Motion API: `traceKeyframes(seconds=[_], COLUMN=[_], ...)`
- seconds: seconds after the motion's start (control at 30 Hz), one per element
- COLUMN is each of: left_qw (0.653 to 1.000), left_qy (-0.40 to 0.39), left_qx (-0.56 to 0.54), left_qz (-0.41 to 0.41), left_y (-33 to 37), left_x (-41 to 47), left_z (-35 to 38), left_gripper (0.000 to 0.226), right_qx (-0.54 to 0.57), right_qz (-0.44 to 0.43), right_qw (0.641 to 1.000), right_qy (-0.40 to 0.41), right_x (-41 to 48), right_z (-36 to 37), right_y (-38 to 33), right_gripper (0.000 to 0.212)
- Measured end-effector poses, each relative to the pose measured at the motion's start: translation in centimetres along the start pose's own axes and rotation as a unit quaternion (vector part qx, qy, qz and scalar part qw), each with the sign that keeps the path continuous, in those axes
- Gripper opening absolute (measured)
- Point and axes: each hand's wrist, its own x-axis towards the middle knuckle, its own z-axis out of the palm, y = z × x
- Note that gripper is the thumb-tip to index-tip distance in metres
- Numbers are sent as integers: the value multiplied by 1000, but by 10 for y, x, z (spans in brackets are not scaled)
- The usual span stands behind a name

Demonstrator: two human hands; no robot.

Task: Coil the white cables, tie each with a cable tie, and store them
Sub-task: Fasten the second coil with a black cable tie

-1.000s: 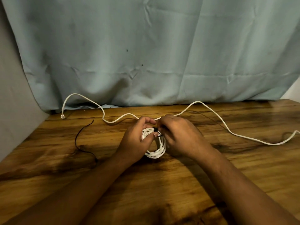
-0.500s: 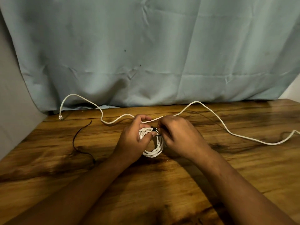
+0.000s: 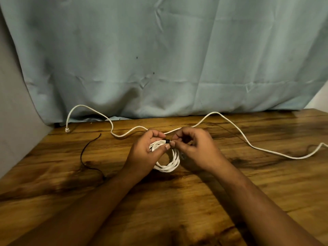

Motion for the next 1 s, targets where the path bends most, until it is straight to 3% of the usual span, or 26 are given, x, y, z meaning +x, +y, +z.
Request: traceKeyframes(seconds=[0.07, 0.3, 0.7, 1.0], left_qw=[1000, 998, 996, 990], left_qy=[-4, -12, 19, 28], left_qx=[-28, -54, -84, -123], left_qz=[-13, -21, -35, -58], left_y=[2, 7, 10, 16], left_x=[0, -2, -1, -1], left_z=[0, 0, 2, 1], left_gripper=[27, 24, 19, 9], right_qx=[80, 189, 23, -19], right_qz=[34, 69, -26, -67], right_qw=[996, 978, 999, 997], right_qy=[-16, -48, 10, 42], right_x=[-1, -1, 0, 0], right_z=[2, 1, 5, 5], right_y=[0, 6, 5, 3], right_gripper=[18, 24, 19, 16])
